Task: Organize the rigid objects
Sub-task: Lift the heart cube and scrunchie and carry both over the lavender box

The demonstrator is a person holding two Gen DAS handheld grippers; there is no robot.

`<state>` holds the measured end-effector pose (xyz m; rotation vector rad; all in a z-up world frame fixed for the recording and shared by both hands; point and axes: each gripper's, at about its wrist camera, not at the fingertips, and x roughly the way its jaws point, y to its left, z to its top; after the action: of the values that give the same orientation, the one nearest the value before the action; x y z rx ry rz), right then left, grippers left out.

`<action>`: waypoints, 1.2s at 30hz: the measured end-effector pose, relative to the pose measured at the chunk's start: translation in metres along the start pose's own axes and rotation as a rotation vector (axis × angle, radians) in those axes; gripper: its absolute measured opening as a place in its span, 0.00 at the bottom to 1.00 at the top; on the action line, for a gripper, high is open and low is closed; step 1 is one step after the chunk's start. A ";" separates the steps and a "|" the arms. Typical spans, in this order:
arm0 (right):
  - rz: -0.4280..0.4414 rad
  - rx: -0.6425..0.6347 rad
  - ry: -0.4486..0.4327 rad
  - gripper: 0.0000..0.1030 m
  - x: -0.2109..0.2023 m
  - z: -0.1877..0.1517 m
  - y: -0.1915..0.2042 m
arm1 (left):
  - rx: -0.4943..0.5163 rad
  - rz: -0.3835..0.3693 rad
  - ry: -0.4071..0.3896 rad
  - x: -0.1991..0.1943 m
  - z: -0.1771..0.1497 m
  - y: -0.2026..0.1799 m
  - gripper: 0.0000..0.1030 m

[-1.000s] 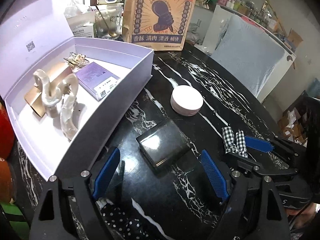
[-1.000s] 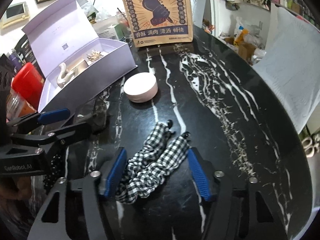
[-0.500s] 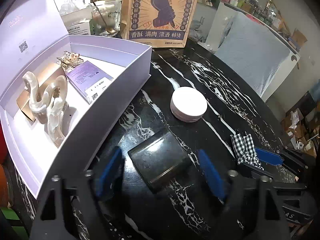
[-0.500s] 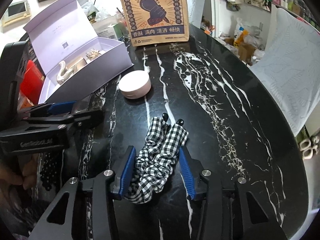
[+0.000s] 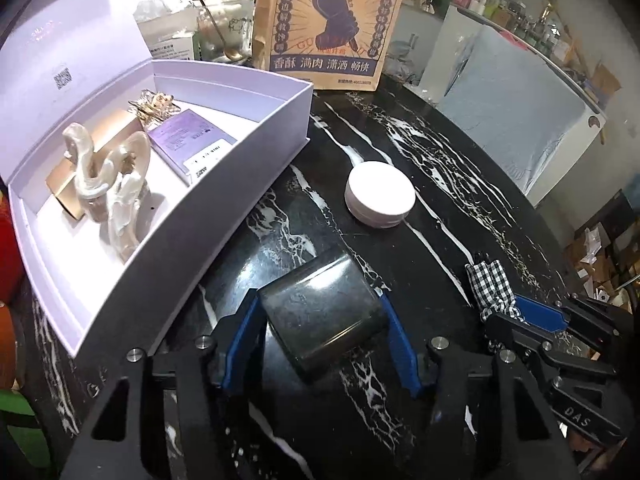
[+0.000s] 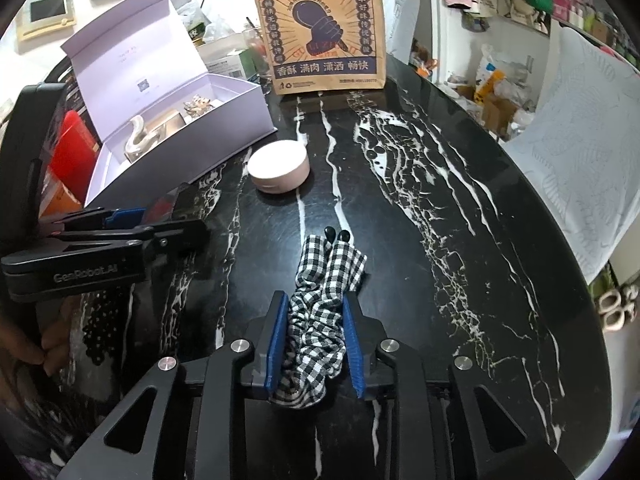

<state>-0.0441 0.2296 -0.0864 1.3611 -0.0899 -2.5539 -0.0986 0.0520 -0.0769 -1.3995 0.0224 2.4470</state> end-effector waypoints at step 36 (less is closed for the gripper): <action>0.122 -0.143 -0.082 0.25 -0.052 -0.022 0.063 | -0.094 0.056 -0.123 -0.096 -0.069 0.014 0.57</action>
<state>0.0138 0.1830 -0.0460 1.1628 -0.0042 -2.4626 0.0002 0.0015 -0.0335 -1.2993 -0.0842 2.6067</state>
